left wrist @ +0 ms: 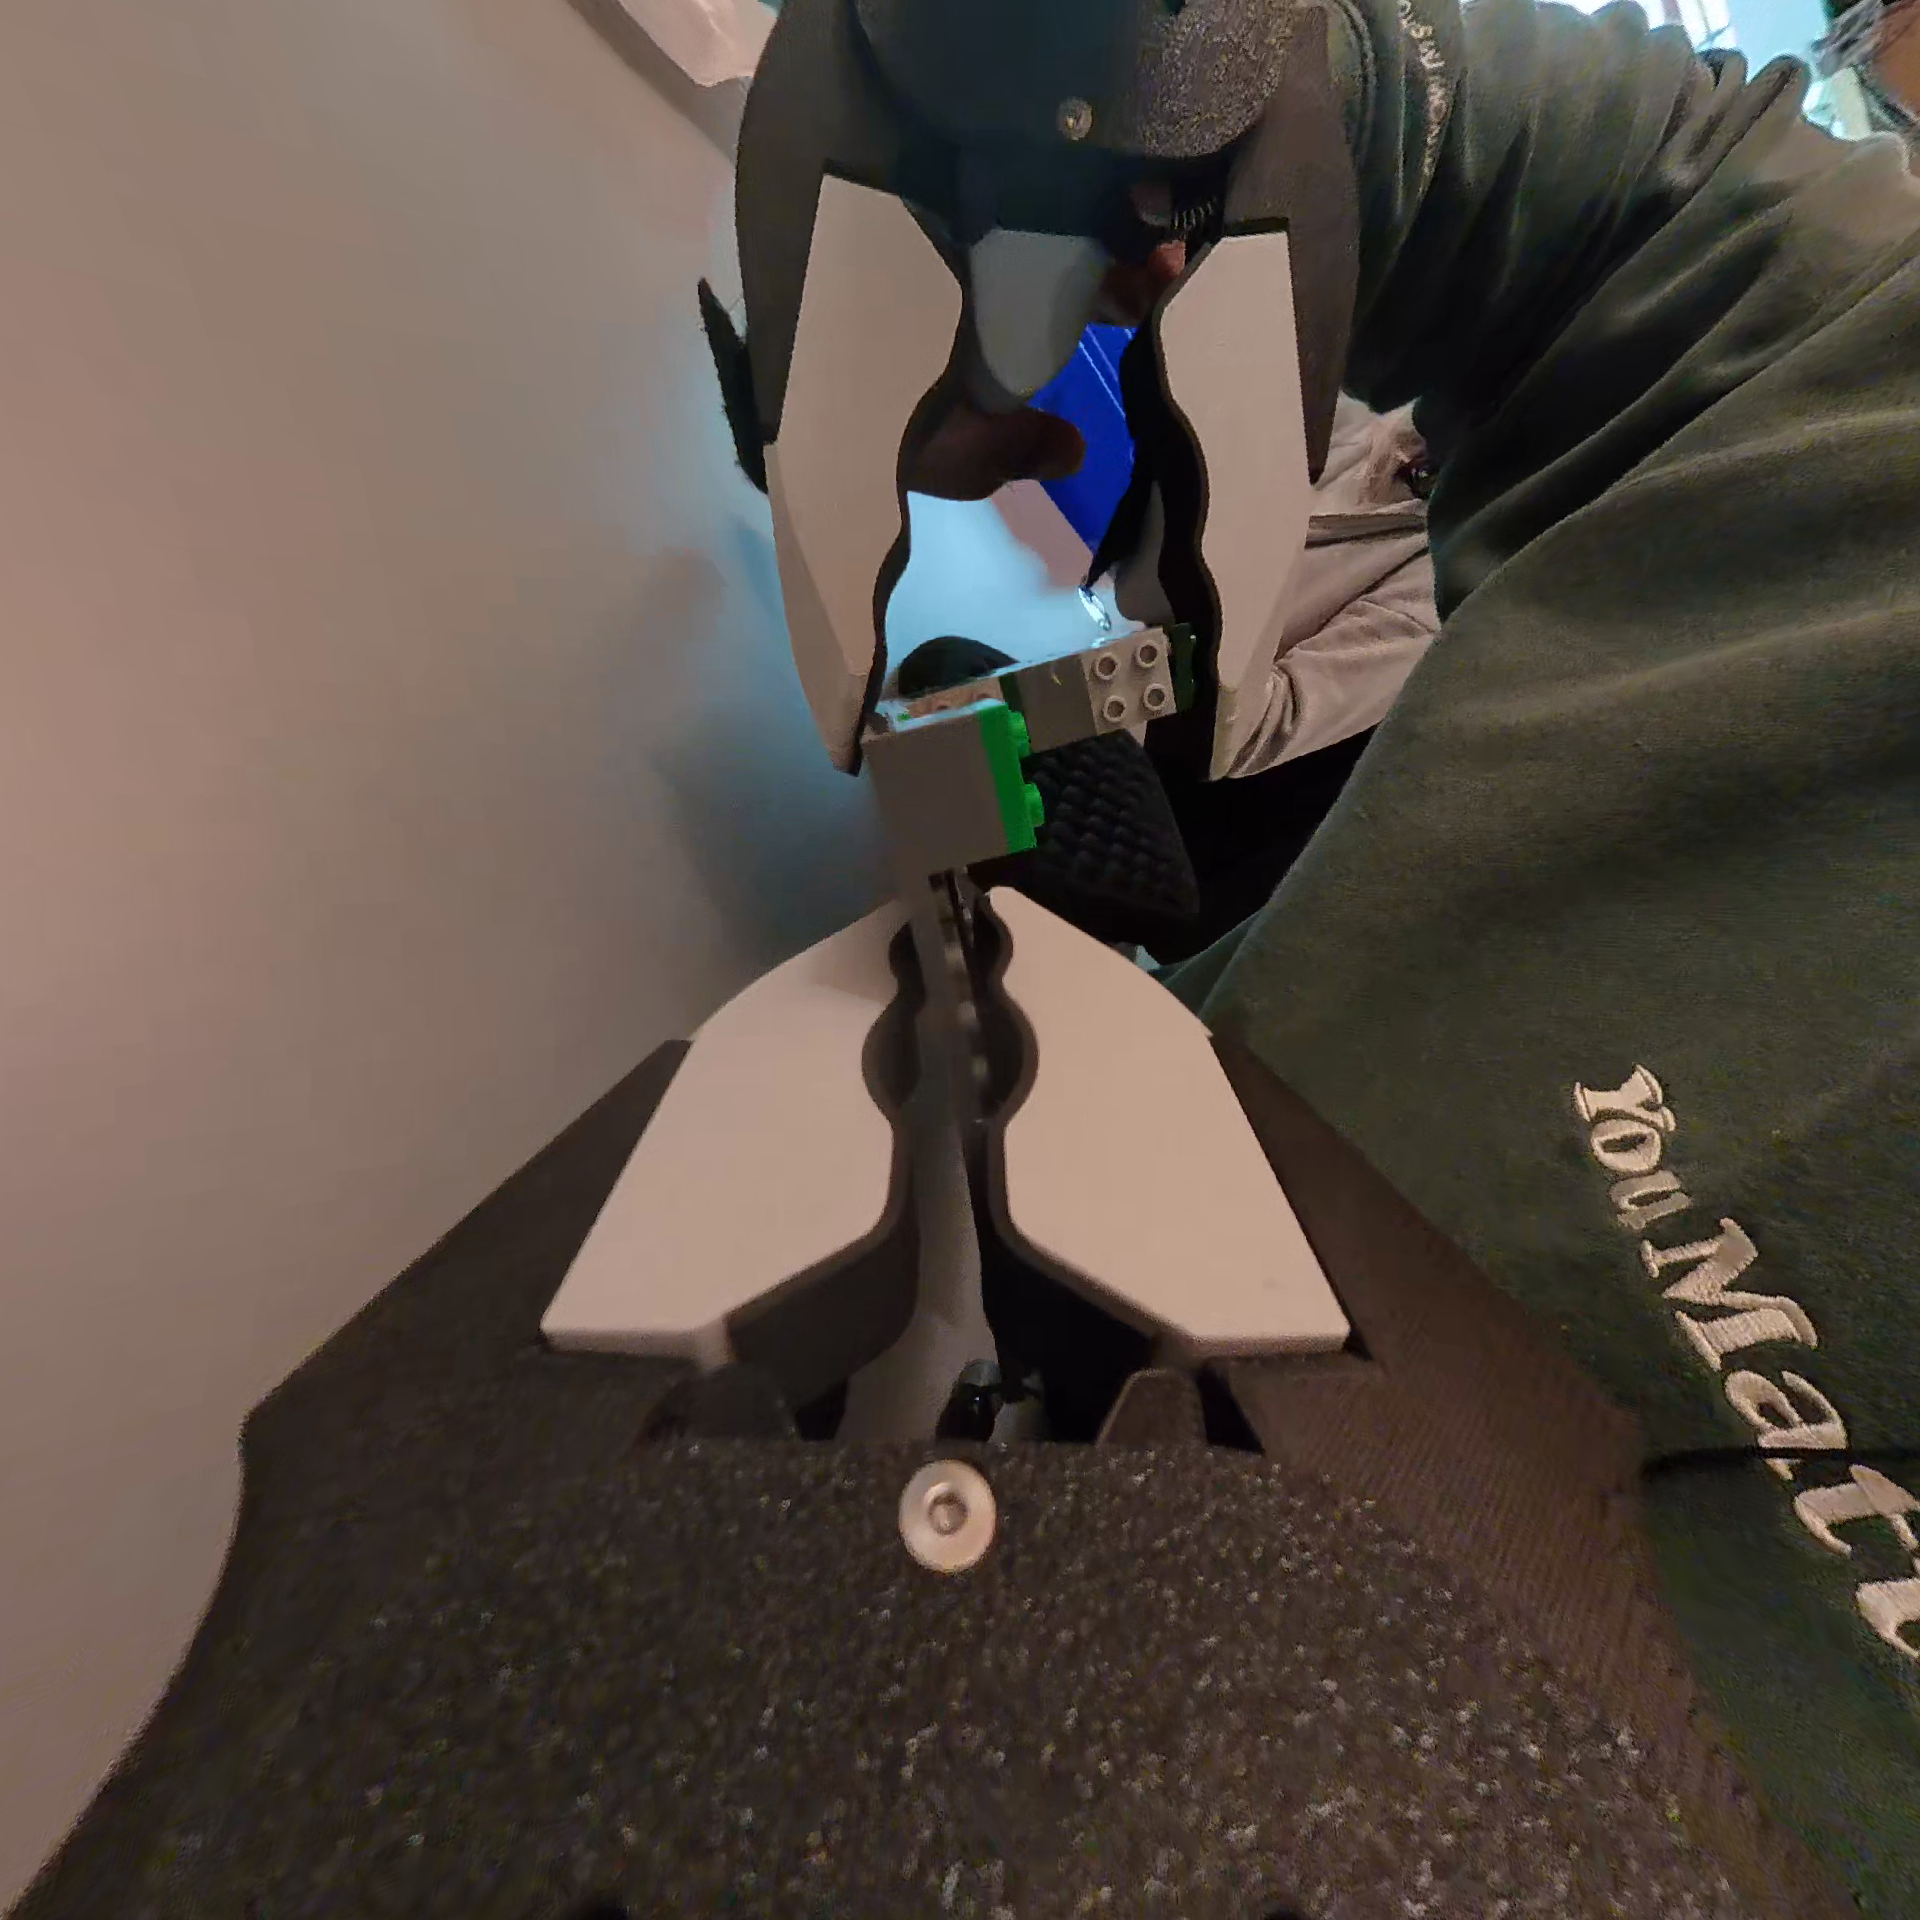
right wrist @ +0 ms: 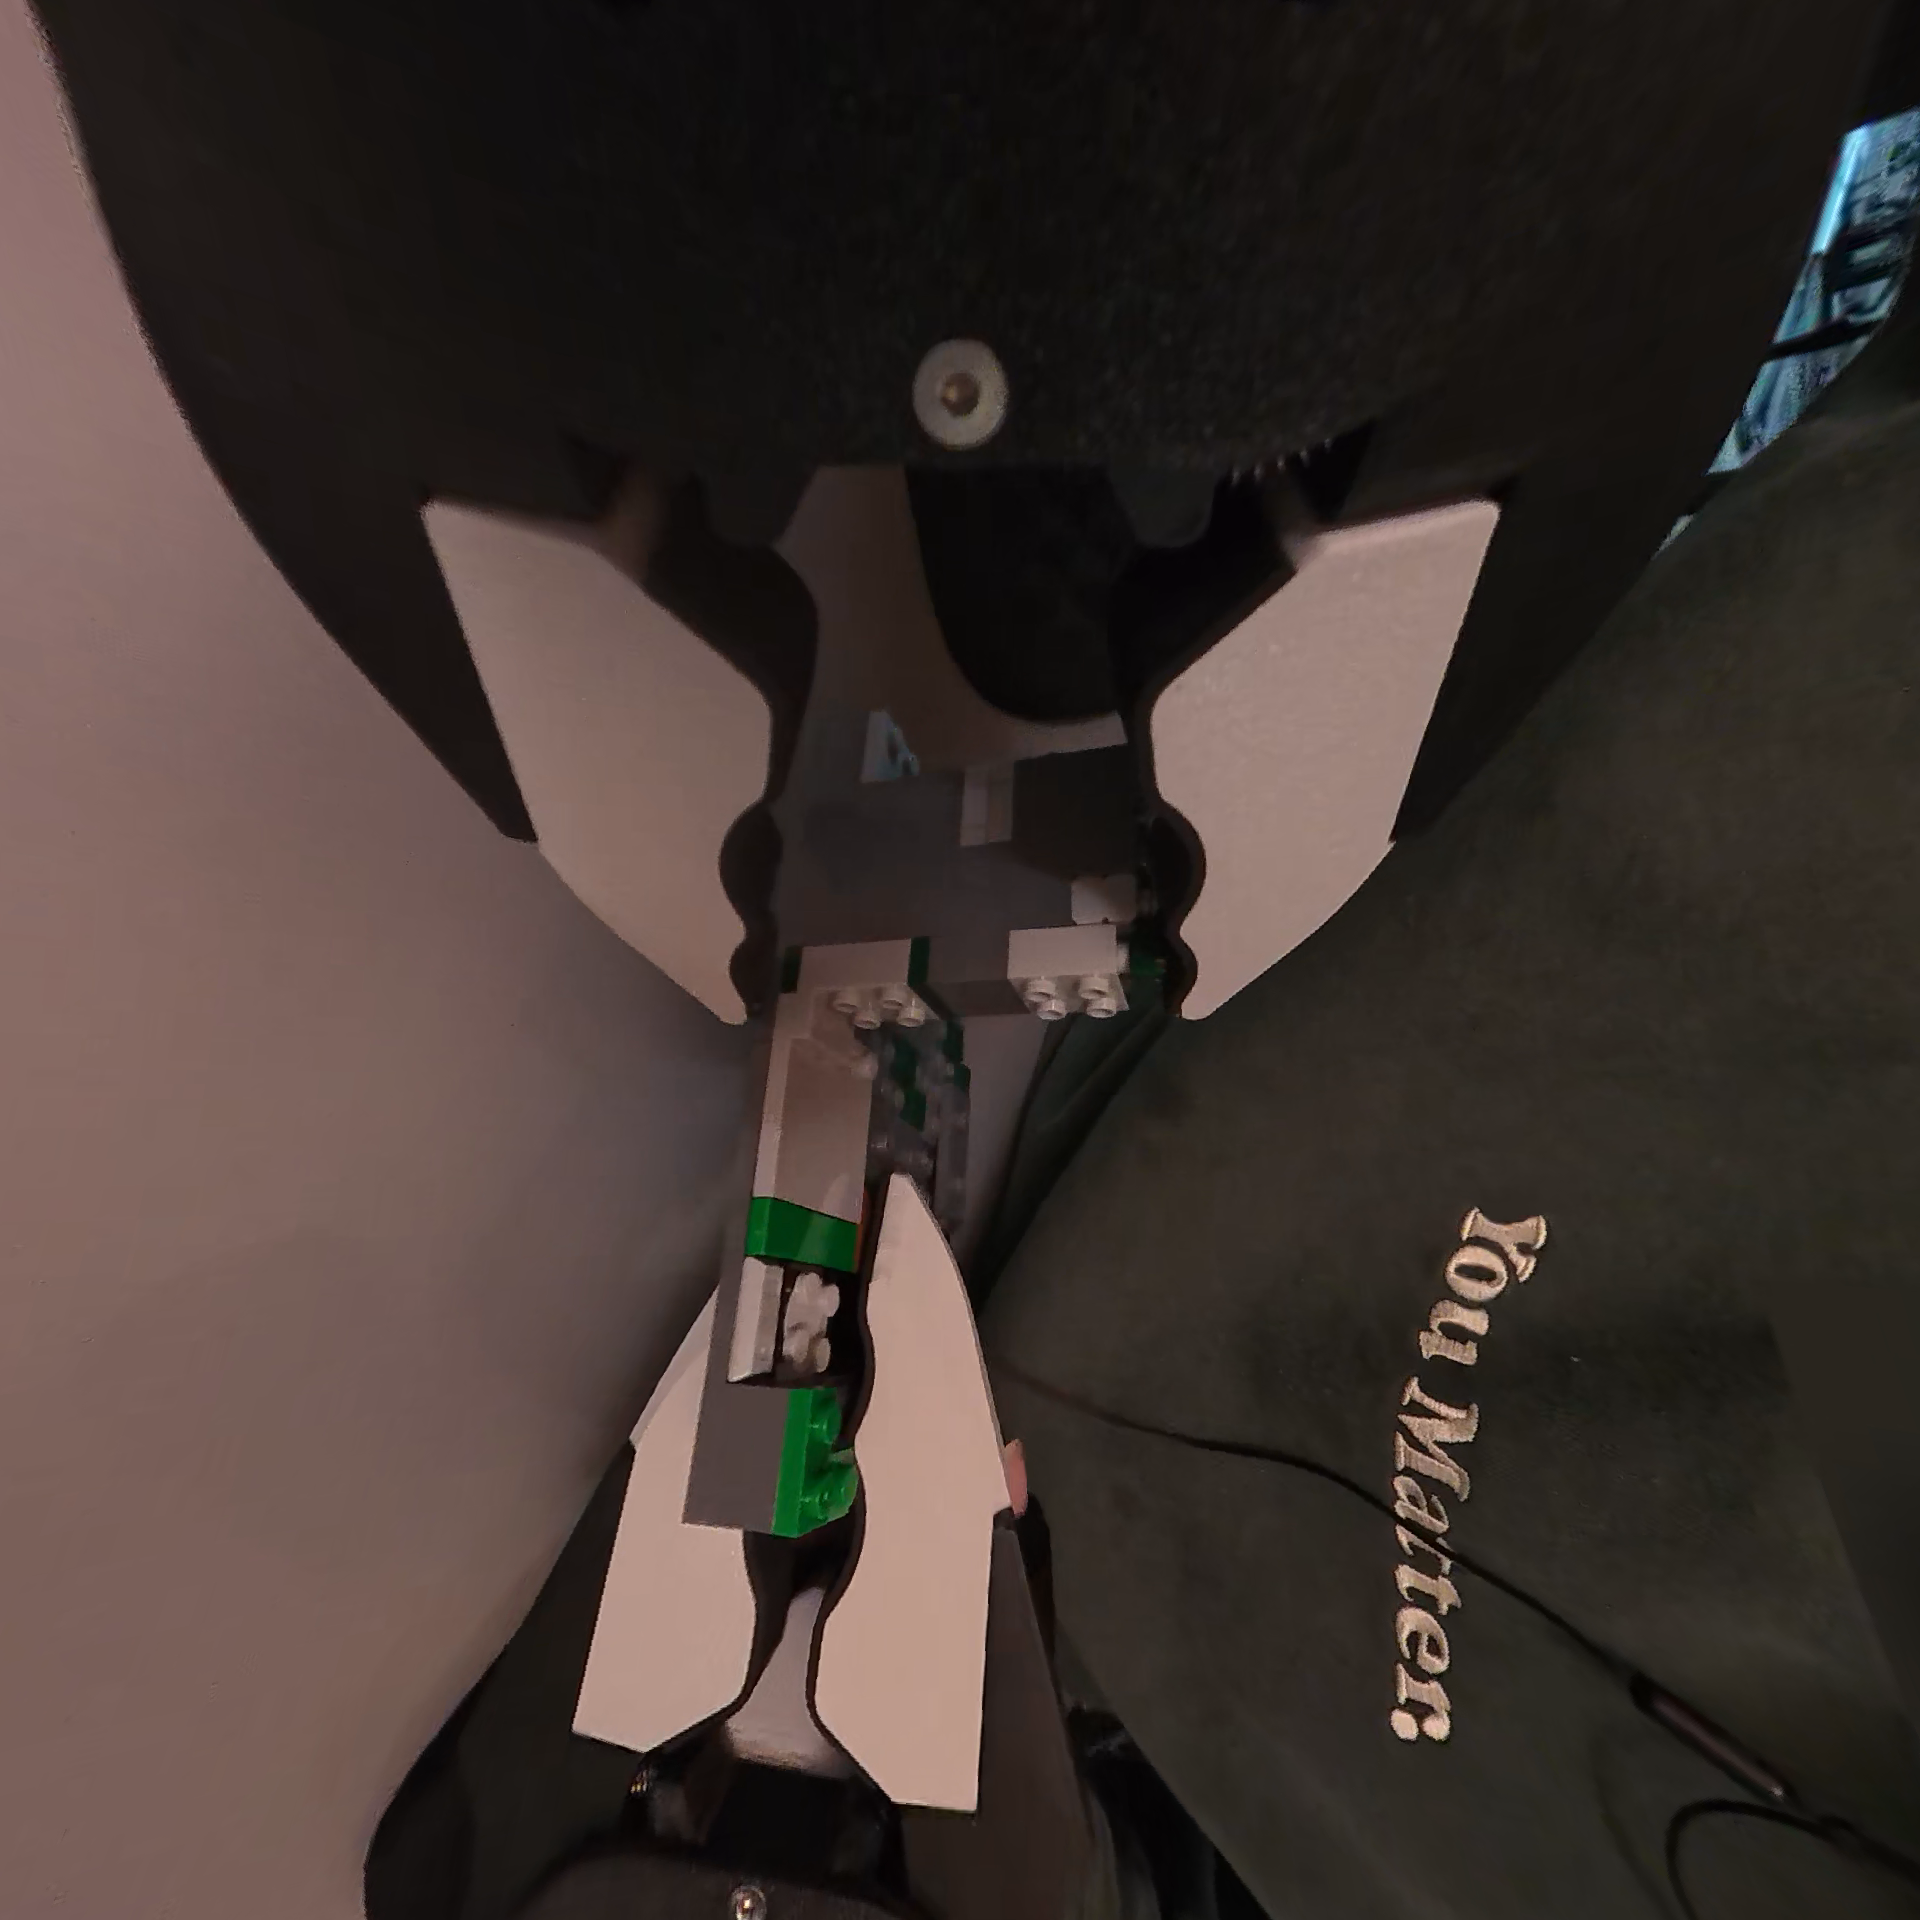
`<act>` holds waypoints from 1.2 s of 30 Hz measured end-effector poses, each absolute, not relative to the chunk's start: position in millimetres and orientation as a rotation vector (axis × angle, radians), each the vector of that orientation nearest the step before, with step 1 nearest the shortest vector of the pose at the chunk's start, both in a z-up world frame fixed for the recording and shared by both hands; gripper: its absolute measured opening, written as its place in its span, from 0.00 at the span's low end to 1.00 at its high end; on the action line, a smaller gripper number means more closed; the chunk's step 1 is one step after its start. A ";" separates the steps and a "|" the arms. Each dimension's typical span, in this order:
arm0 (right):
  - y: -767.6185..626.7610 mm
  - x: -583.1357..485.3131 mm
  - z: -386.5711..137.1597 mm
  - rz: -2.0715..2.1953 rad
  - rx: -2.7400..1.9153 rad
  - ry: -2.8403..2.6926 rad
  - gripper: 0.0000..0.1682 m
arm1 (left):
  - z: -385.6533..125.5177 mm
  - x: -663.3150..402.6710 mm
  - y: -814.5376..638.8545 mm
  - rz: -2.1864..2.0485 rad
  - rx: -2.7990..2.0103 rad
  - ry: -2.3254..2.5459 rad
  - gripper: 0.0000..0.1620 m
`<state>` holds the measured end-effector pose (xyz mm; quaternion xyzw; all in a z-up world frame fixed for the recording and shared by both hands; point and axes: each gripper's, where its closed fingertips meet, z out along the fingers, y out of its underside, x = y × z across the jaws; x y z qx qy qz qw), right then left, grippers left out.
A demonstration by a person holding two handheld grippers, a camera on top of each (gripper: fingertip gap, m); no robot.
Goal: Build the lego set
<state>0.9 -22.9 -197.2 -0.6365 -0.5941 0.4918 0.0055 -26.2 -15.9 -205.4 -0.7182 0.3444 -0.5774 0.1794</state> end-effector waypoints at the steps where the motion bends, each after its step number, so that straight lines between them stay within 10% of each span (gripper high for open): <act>1: -23.9 0.6 -197.9 1.546 -1.988 -1.851 0.42 | -206.1 -26.4 -16.3 -1.619 -2.029 0.984 0.04; 36: -31.9 -4.9 -192.3 1.538 -1.916 -1.817 0.43 | -198.8 -30.1 -10.3 -1.473 -2.032 1.065 0.04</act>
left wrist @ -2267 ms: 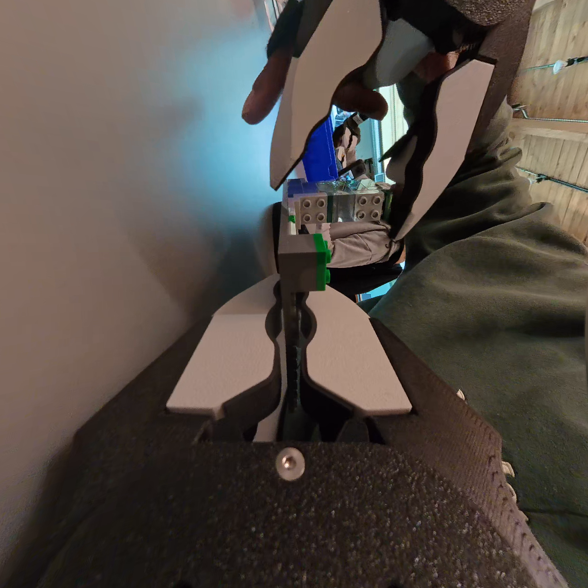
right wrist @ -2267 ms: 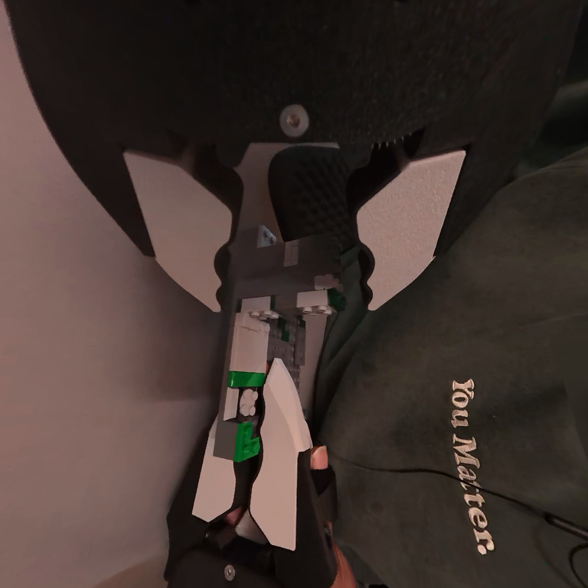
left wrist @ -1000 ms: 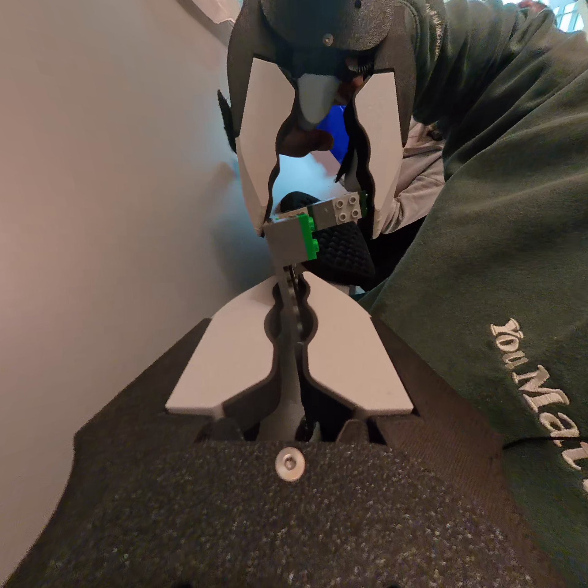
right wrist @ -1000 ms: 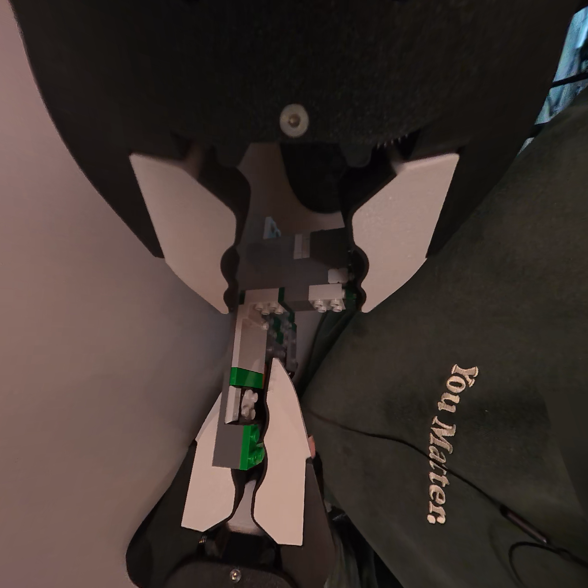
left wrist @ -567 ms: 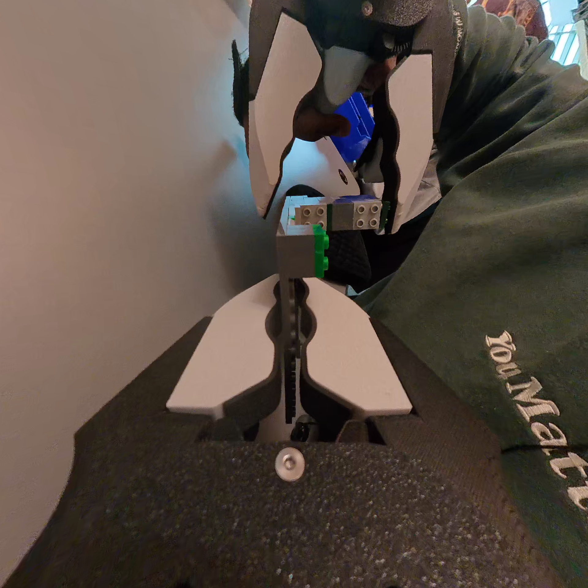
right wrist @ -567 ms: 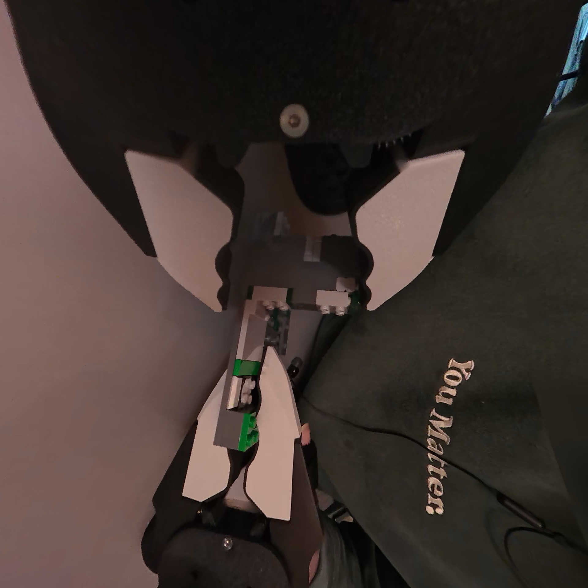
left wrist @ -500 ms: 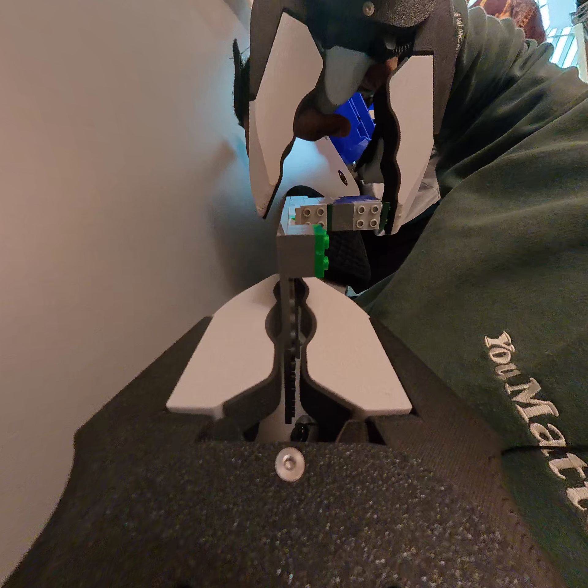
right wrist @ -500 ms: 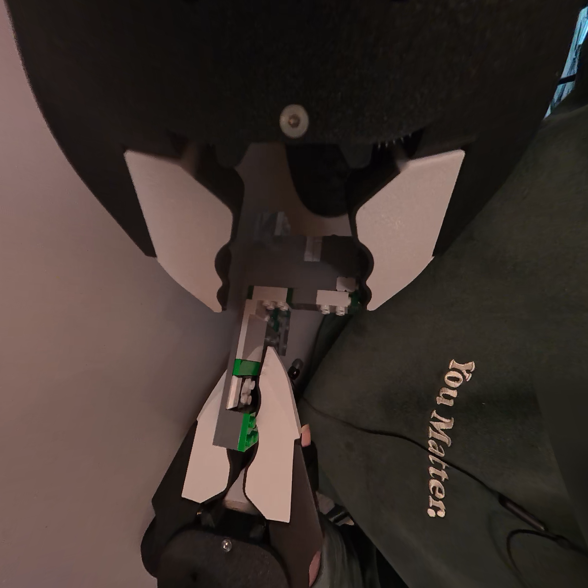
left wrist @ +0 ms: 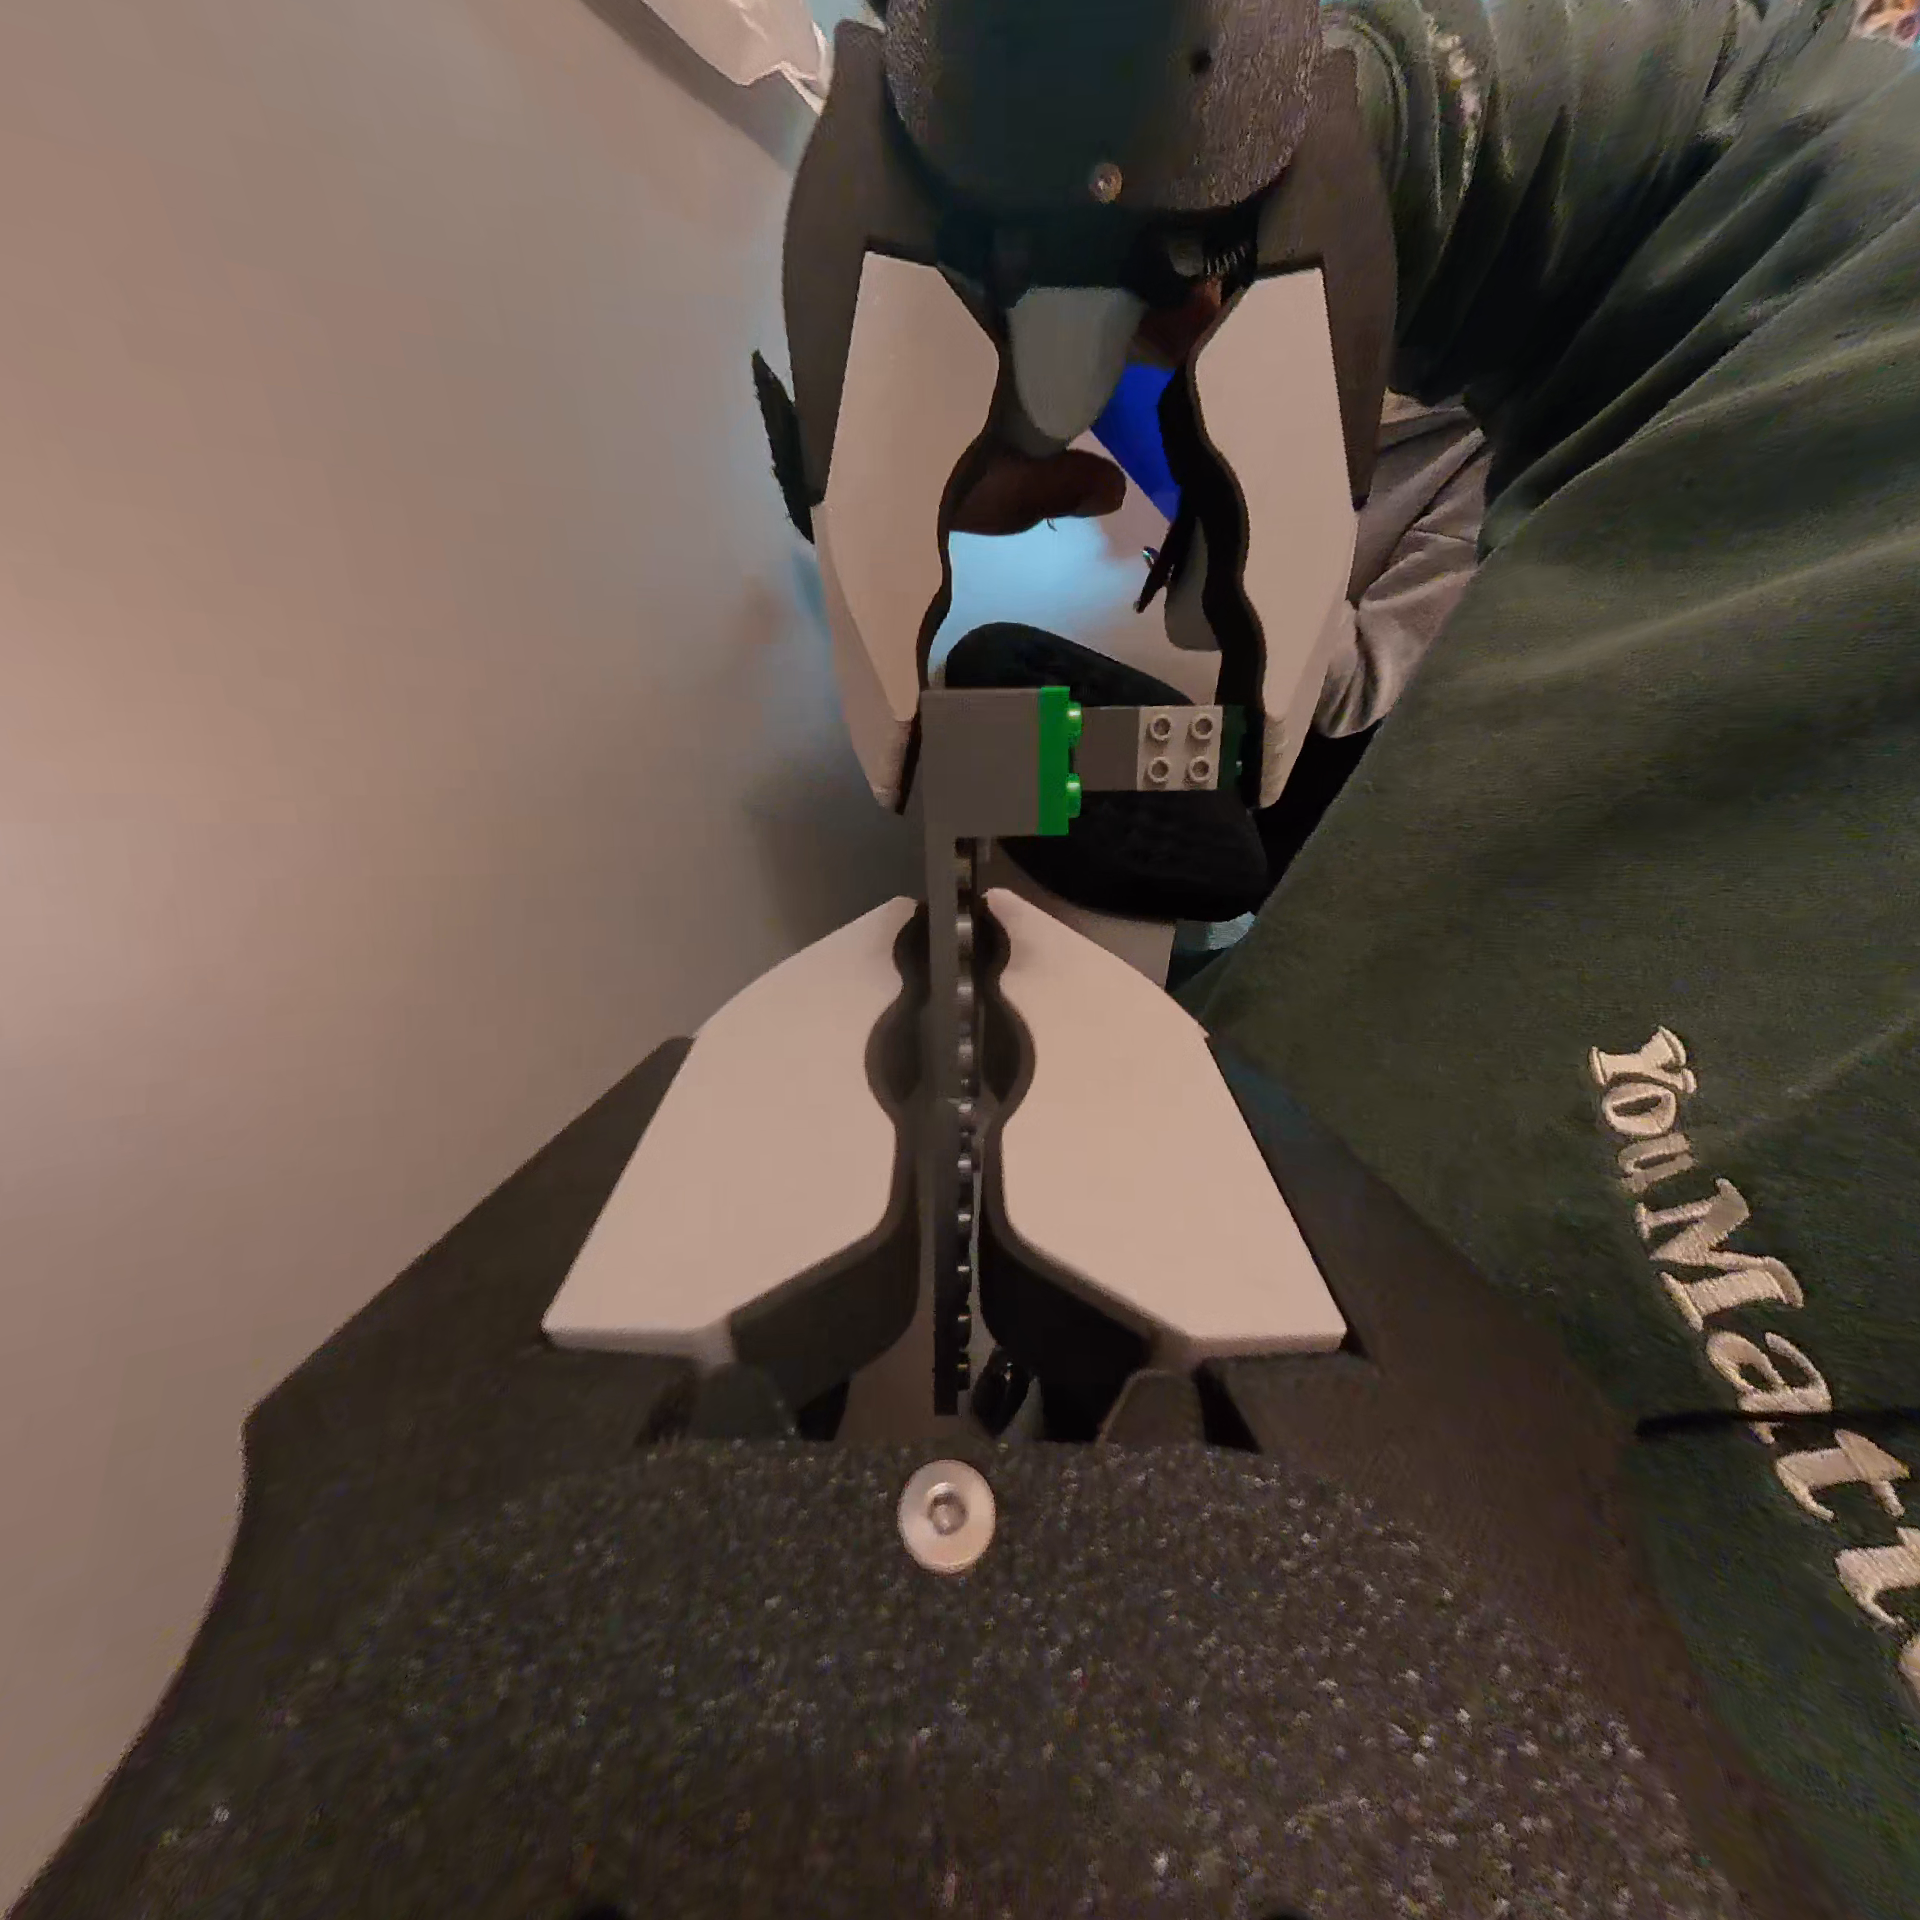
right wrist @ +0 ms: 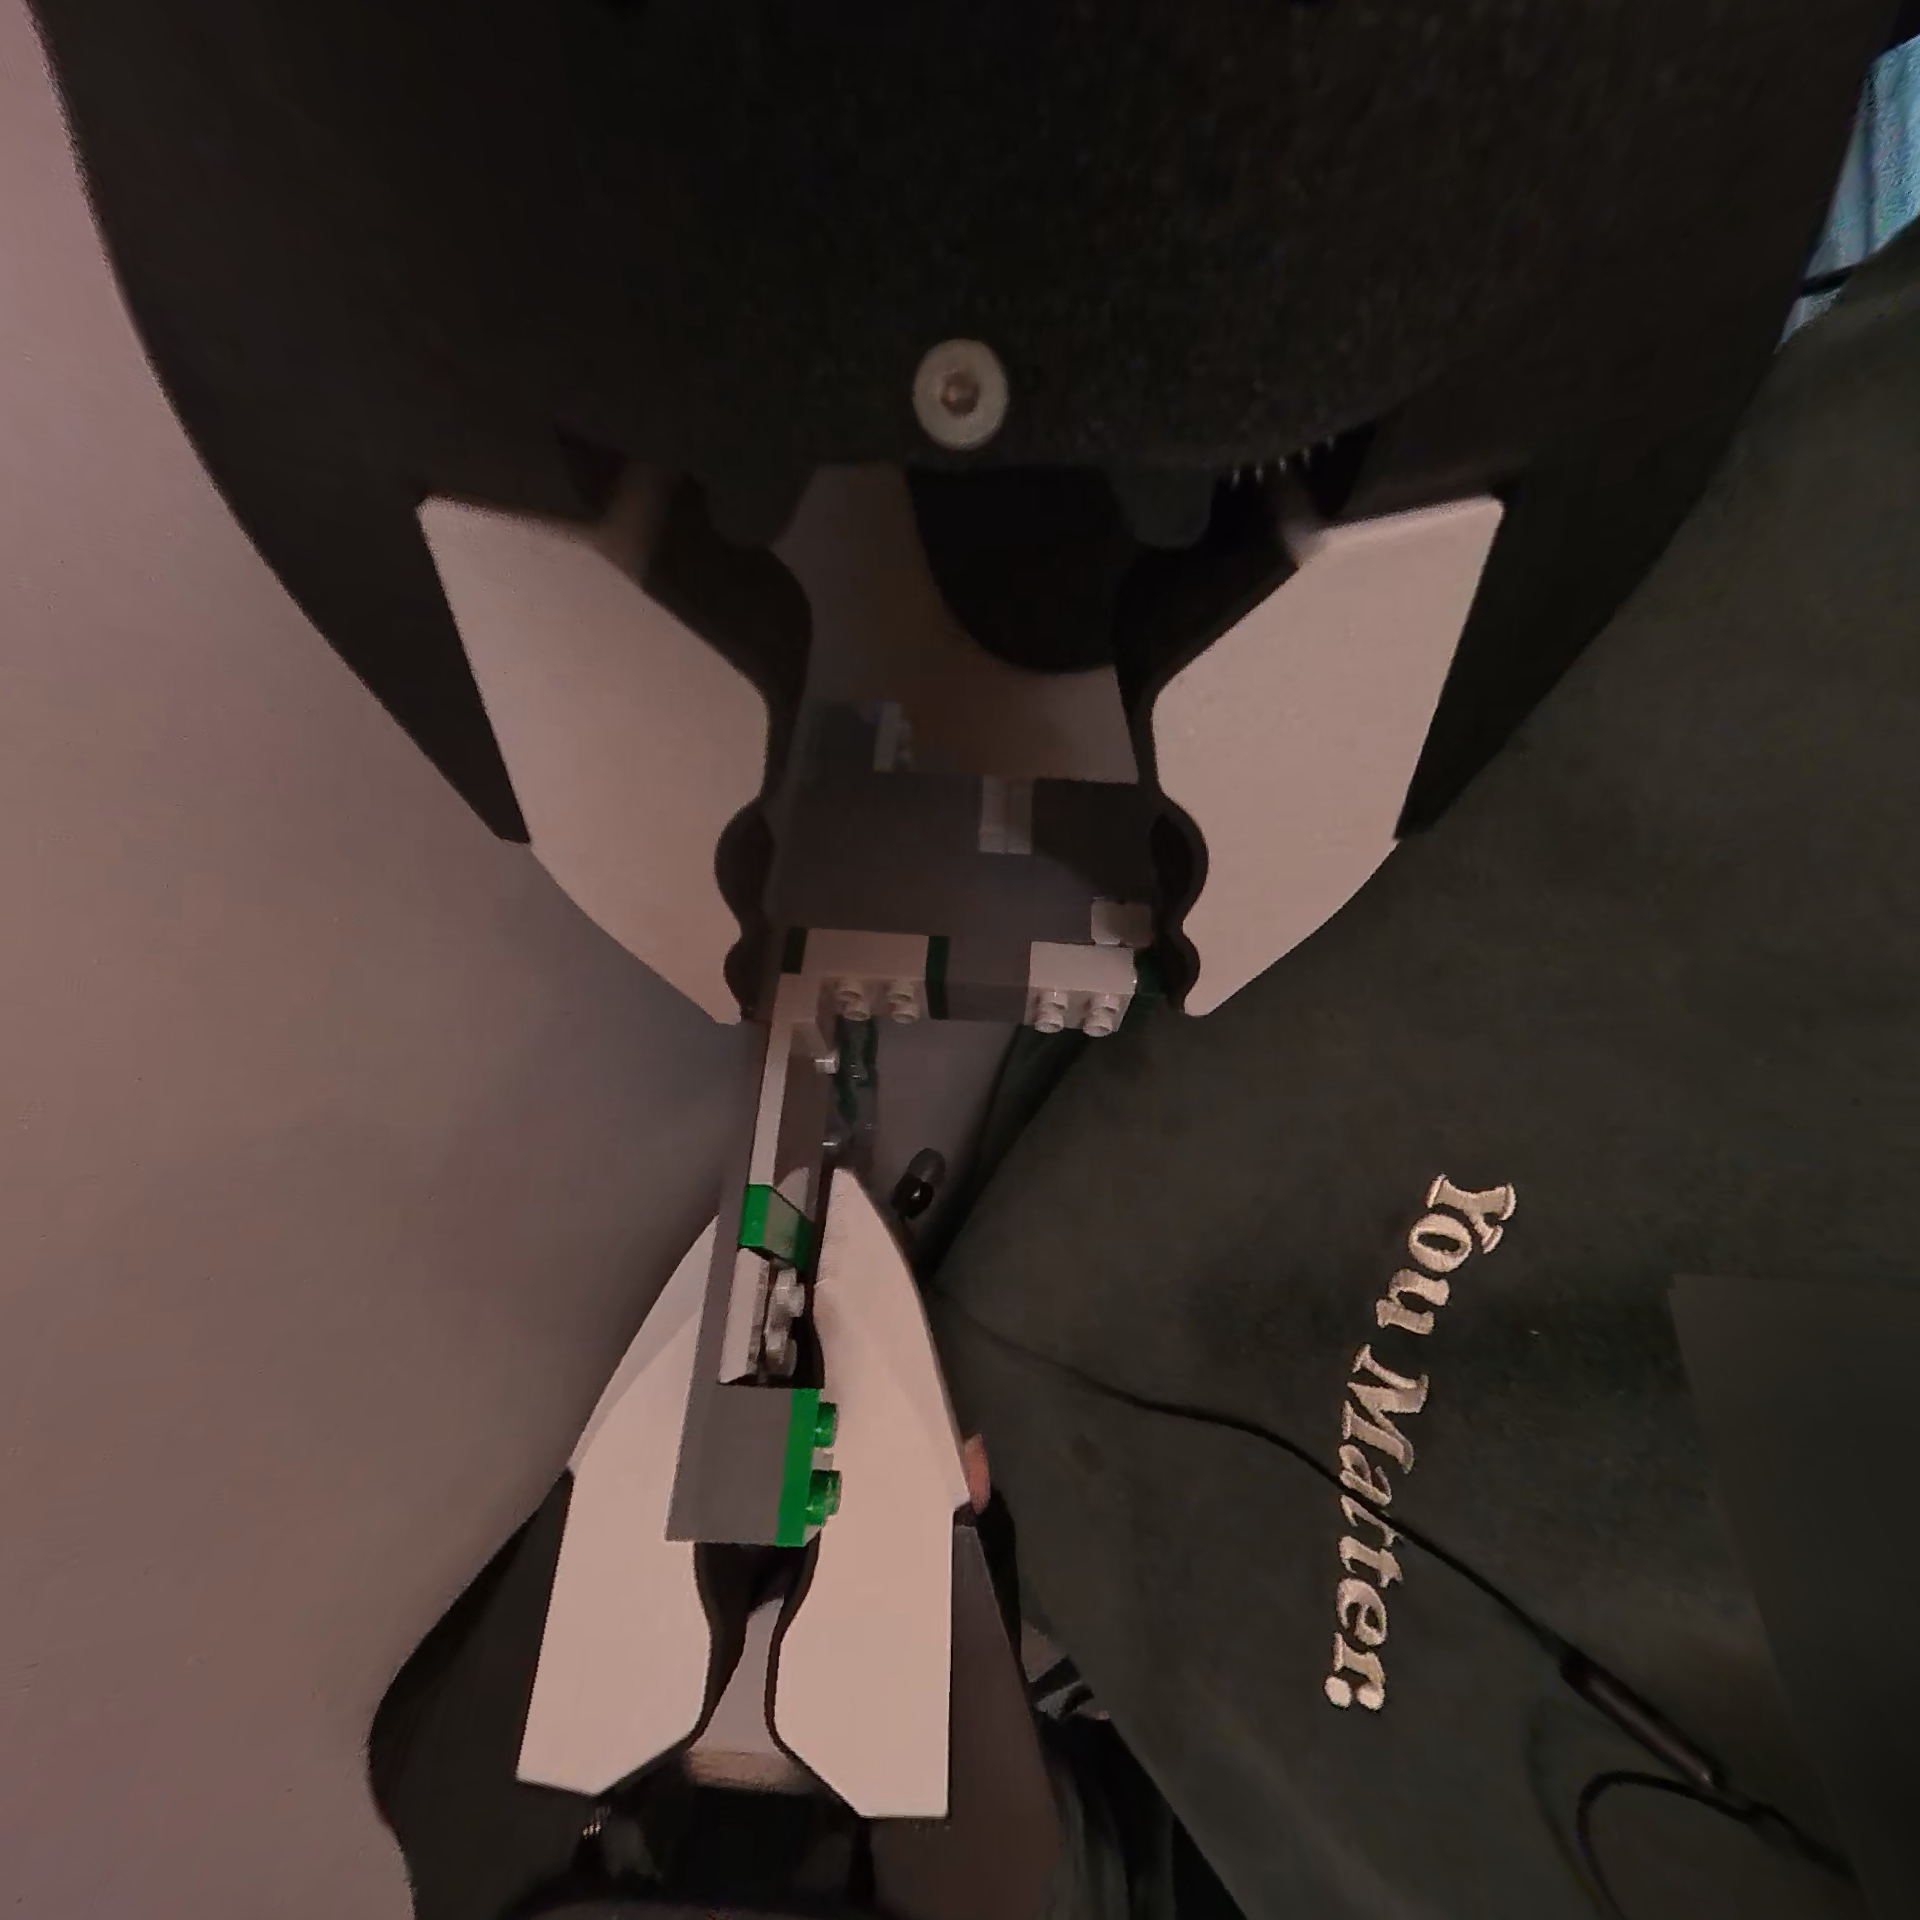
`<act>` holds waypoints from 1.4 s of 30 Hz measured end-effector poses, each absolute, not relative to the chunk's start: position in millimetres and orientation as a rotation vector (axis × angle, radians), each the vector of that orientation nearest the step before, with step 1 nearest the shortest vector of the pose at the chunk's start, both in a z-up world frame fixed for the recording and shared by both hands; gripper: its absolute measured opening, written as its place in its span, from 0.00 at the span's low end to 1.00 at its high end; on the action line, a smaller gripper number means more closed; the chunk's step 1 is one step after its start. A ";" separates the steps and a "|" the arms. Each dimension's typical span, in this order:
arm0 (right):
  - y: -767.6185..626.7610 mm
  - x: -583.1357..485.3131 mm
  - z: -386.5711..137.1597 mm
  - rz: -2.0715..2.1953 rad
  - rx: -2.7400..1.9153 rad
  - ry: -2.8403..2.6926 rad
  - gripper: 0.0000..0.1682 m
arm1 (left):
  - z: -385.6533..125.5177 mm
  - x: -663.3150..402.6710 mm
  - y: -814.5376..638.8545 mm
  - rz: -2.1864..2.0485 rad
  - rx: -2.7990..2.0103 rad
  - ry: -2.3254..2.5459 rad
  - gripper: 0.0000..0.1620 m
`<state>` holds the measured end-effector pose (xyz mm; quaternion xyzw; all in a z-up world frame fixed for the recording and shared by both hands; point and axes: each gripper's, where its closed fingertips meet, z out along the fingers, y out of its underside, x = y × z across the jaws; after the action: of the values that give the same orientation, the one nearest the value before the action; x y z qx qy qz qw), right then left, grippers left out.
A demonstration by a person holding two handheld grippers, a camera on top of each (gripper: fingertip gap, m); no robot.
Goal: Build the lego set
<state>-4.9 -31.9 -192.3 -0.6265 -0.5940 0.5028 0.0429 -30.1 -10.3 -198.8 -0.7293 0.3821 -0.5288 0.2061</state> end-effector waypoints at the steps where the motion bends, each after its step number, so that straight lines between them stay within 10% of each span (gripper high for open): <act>1: -32.2 -5.9 -192.4 1.528 -1.909 -1.811 0.43 | -197.8 -30.8 -10.5 -1.462 -2.027 1.073 0.04; 24: -13.8 -1.4 -180.1 1.406 -1.796 -1.562 0.48 | -194.9 -26.2 12.8 -1.536 -2.030 0.931 0.04; 42: 20.1 4.1 -133.7 0.653 -1.420 -1.154 0.24 | -185.3 -21.4 29.5 -2.123 -2.029 0.263 0.04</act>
<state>4.1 20.1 -133.7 -0.6035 -0.4905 0.2775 0.5641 -21.4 29.5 -185.3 -0.6850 0.0889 -0.7166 0.0964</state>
